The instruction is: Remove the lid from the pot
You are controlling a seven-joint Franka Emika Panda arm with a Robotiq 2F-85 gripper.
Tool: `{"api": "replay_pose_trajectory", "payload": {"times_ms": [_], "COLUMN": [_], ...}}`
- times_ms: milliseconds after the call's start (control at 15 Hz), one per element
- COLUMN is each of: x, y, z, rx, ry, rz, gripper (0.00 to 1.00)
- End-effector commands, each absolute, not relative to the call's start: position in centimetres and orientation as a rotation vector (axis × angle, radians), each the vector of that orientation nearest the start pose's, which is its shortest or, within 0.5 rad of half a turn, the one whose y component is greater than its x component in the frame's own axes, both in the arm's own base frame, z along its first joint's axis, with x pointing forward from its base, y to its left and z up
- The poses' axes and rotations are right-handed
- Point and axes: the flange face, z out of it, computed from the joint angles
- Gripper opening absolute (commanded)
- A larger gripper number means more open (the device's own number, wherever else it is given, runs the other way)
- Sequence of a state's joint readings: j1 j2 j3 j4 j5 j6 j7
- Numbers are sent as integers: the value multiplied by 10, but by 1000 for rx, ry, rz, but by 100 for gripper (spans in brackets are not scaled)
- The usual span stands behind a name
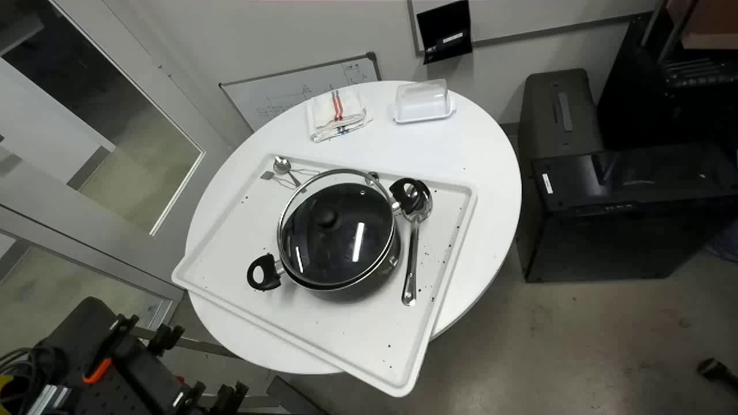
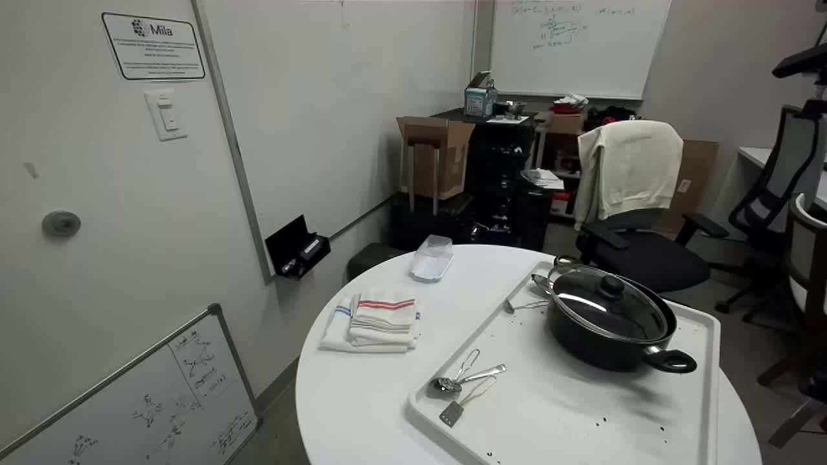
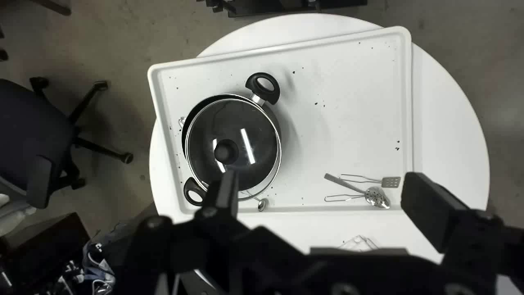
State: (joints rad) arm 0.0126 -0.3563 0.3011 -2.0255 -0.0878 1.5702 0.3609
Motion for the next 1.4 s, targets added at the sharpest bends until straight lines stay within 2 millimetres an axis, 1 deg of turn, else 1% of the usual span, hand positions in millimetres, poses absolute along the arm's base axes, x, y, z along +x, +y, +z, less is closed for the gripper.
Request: {"api": "replay_pose_trajectory", "payload": {"times_ms": [0, 467, 667, 933, 1133, 1333], "x": [415, 415, 421, 443, 465, 485], "y": [144, 144, 139, 122, 102, 81], "z": [581, 581, 575, 551, 523, 498], "rx": [-3357, -3357, -3344, -3316, -3277, -3224], "ry": [111, 111, 127, 176, 228, 293], "rz": [79, 79, 89, 142, 176, 121], "gripper": [100, 100, 100, 100, 100, 100]}}
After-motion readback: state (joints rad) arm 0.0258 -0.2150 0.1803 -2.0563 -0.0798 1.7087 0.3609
